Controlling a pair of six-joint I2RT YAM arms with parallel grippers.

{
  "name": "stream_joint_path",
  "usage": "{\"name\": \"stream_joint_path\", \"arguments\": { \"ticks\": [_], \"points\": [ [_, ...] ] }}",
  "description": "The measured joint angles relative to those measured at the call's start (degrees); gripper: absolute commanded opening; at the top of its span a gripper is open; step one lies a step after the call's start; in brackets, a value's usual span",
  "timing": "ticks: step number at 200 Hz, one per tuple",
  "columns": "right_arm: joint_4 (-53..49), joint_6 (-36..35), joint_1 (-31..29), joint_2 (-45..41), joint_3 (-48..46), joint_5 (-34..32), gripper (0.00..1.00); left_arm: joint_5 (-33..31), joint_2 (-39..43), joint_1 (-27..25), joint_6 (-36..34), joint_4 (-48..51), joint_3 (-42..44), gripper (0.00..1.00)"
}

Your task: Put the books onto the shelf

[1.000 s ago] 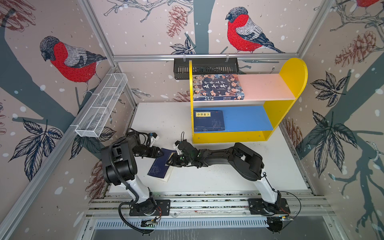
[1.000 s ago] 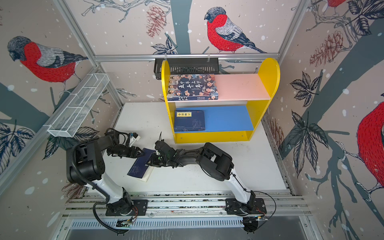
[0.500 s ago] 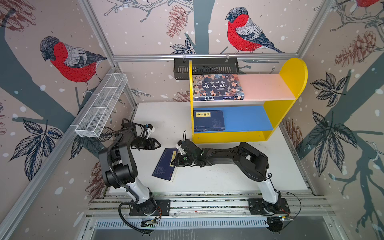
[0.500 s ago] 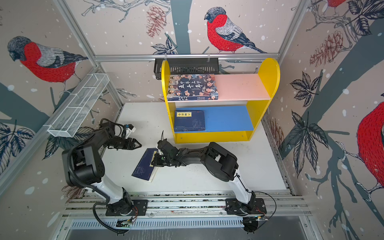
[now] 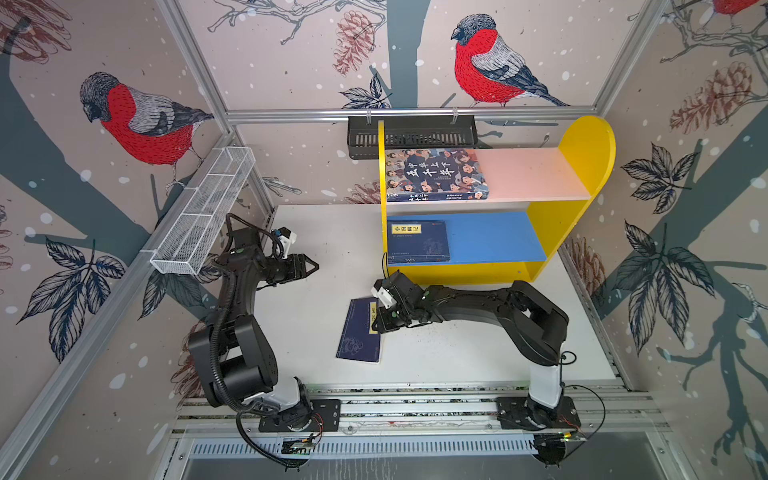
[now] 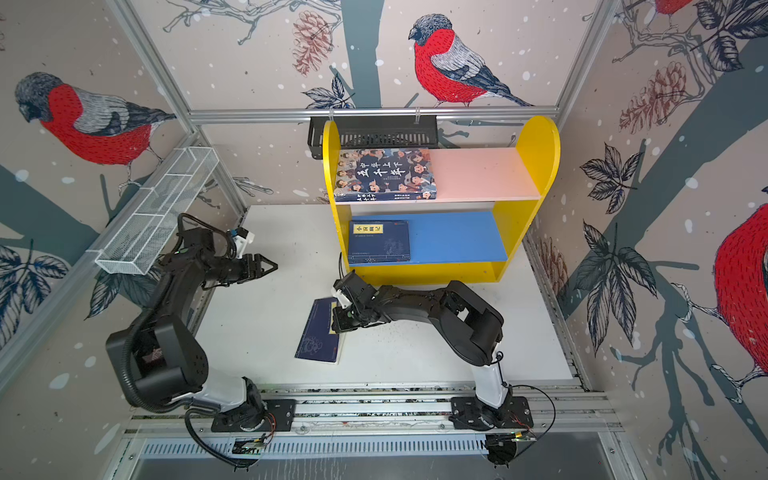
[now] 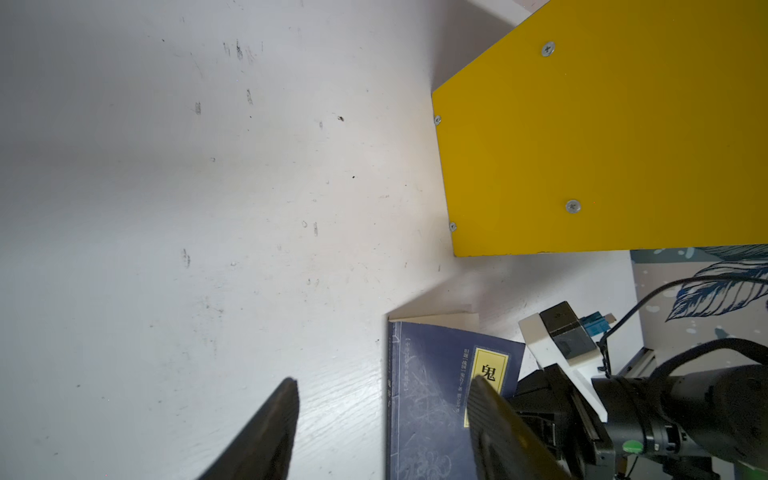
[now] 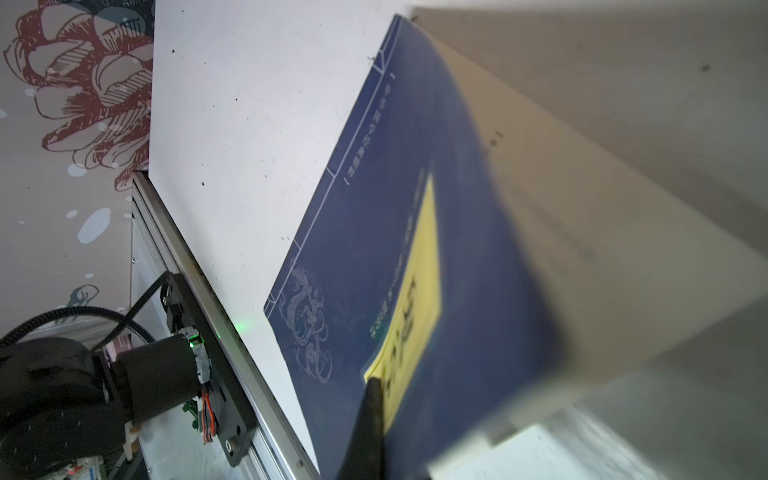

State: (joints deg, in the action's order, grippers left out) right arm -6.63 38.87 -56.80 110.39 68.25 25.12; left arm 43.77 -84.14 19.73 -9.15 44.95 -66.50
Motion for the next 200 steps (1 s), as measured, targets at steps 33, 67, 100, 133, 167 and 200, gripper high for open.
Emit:
{"name": "stream_joint_path", "arguments": {
  "ticks": [33, 67, 100, 133, 167, 200],
  "points": [
    [-3.7, -3.1, 1.7, -3.0, -2.7, 0.0, 0.17, 2.9, 4.1, -0.5, 4.9, -2.5, 5.9, 0.67],
    [-5.4, -4.7, 2.1, -5.5, -5.1, -0.2, 0.37, 4.9, 7.0, -2.2, 9.5, -4.6, 12.5, 0.67],
    [-6.6, -4.7, 2.1, -8.7, -7.1, -1.6, 0.45, 5.6, 9.4, -5.0, 15.8, -8.0, 16.2, 0.68],
    [-5.9, -2.4, 2.1, -13.0, -10.8, -4.2, 0.50, 3.7, 10.8, -7.6, 21.8, -12.7, 20.0, 0.69],
    [-3.5, 3.2, -0.2, -17.0, -15.6, -7.4, 0.54, 0.9, 8.9, -10.7, 25.7, -14.9, 24.9, 0.69],
    [0.2, 9.3, -3.0, -19.8, -18.8, -10.7, 0.56, -1.2, 9.2, -14.6, 27.1, -17.0, 28.9, 0.70]
  ]
}}
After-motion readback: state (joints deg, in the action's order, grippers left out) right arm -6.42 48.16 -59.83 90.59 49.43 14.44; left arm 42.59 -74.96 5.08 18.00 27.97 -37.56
